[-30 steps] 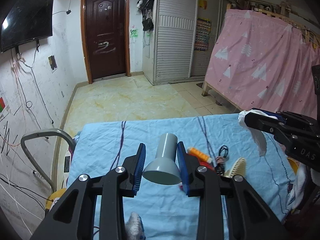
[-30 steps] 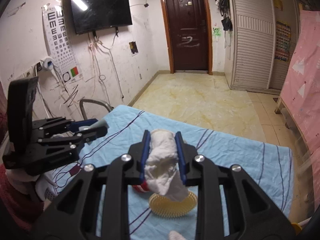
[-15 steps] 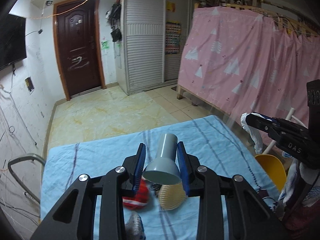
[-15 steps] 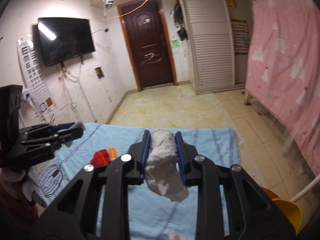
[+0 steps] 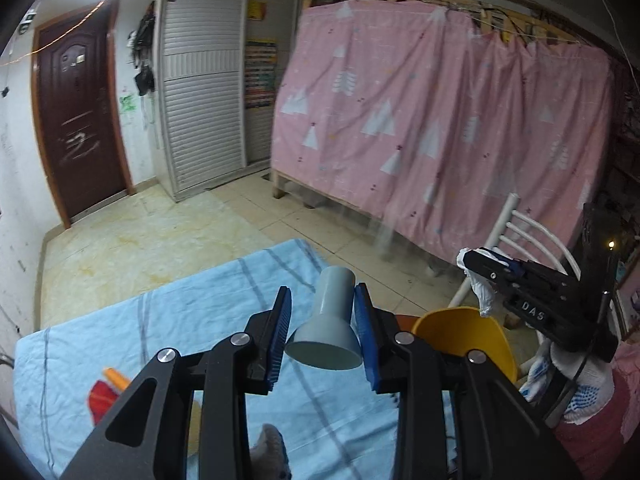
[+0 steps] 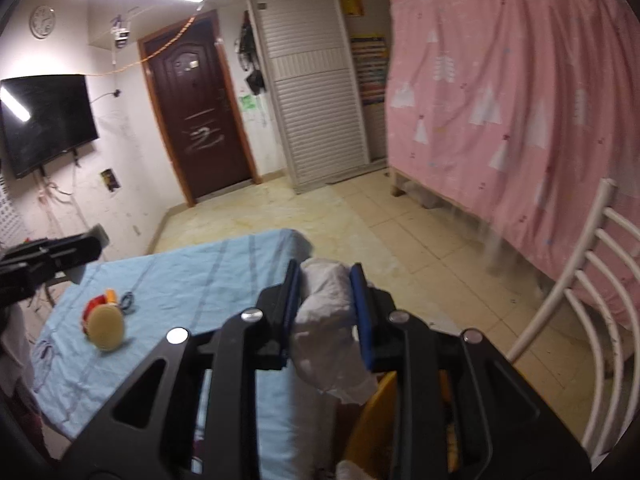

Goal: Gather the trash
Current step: 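Carry the cone and cloth to the yellow bucket and release both, then move both tools back over the bed toward the red knitted hat, then grasp the red knitted hat with the left tool while the right tool grasps the yellow round brush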

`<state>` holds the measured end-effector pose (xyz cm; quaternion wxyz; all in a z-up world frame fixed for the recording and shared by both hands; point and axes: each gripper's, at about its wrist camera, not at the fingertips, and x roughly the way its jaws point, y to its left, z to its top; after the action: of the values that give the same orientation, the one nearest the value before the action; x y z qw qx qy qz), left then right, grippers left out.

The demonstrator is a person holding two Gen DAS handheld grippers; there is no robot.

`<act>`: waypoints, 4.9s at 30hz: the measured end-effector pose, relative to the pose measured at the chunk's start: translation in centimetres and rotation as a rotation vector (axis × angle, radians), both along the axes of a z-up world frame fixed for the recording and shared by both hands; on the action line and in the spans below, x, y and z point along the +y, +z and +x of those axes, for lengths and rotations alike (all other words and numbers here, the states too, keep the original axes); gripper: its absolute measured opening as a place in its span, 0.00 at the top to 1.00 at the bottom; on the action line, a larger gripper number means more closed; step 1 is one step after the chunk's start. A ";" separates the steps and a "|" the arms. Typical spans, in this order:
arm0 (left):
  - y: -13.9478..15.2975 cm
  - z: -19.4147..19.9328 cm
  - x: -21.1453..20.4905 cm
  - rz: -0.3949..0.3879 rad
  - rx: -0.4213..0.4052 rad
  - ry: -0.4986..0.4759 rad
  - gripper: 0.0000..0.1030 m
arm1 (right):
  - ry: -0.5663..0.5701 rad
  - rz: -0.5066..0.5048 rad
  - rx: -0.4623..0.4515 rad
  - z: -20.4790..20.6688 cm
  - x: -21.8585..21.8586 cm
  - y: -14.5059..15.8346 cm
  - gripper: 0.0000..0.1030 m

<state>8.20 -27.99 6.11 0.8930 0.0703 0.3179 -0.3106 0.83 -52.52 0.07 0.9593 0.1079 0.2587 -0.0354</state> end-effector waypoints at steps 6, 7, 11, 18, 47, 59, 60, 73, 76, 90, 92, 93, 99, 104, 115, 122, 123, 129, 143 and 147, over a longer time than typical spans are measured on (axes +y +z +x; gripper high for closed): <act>-1.3 -0.8 -5.8 -0.009 0.041 -0.112 0.77 | -0.080 -0.018 0.048 -2.2 -3.6 -2.2 0.76; -1.5 -1.1 -6.7 -0.008 0.047 -0.124 0.77 | -0.089 -0.022 0.055 -2.4 -4.0 -2.4 0.75; -2.5 -1.7 -10.6 -0.004 0.079 -0.195 0.77 | -0.138 -0.019 0.090 -3.4 -5.9 -3.9 0.67; -3.9 -2.6 -15.5 0.025 0.117 -0.282 0.77 | -0.197 0.003 0.082 -5.0 -8.0 -4.7 0.46; -1.9 -3.3 -9.7 -0.075 0.099 -0.250 0.36 | -0.161 0.010 0.009 -3.6 -4.3 -2.1 0.35; 1.1 -0.6 3.1 -0.090 0.016 -0.012 0.36 | 0.098 -0.039 0.016 2.8 7.3 -0.8 0.26; 1.2 -0.4 3.9 -0.092 0.014 0.000 0.36 | 0.115 -0.042 0.019 3.2 8.0 -0.7 0.26; 1.3 2.7 12.9 -0.100 0.027 0.153 0.36 | 0.278 -0.066 0.064 6.5 15.2 -1.4 0.22; 1.0 3.1 13.9 -0.103 0.029 0.171 0.36 | 0.310 -0.069 0.078 7.1 16.5 -1.6 0.22; -2.9 5.5 18.8 -0.043 0.080 0.318 0.31 | 0.489 -0.069 0.128 7.9 22.4 -2.8 0.14; -3.5 5.9 19.4 -0.034 0.094 0.337 0.31 | 0.512 -0.076 0.136 8.1 23.3 -3.0 0.13; -3.9 6.0 19.7 -0.028 0.102 0.346 0.31 | 0.521 -0.078 0.138 8.1 23.7 -3.1 0.13; -6.1 6.7 21.0 -0.001 0.138 0.378 0.30 | 0.574 -0.093 0.157 8.5 25.7 -3.4 0.11; -8.2 7.5 21.4 0.020 0.184 0.387 0.29 | 0.611 -0.105 0.179 8.9 27.3 -3.9 0.10; -11.6 8.8 21.2 0.047 0.248 0.386 0.28 | 0.650 -0.127 0.249 9.9 29.7 -5.7 0.10; -12.5 9.1 21.1 0.044 0.262 0.381 0.28 | 0.664 -0.135 0.322 11.0 30.1 -6.6 0.10; -12.5 9.0 21.0 0.045 0.261 0.381 0.28 | 0.668 -0.140 0.335 11.1 30.3 -6.8 0.10; -12.3 8.5 21.0 0.046 0.253 0.375 0.48 | 0.654 -0.159 0.333 10.9 30.4 -7.1 0.26; -9.8 5.4 20.1 0.048 0.191 0.358 0.77 | 0.573 -0.093 0.235 9.3 26.8 -5.1 0.26; -8.5 4.6 19.4 0.050 0.157 0.351 0.78 | 0.547 -0.075 0.211 8.6 25.3 -4.5 0.26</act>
<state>12.85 -8.60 -2.37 0.9040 0.0115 0.4015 -0.1467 9.47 -27.19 -4.44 0.9044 -0.0055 0.3749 0.2039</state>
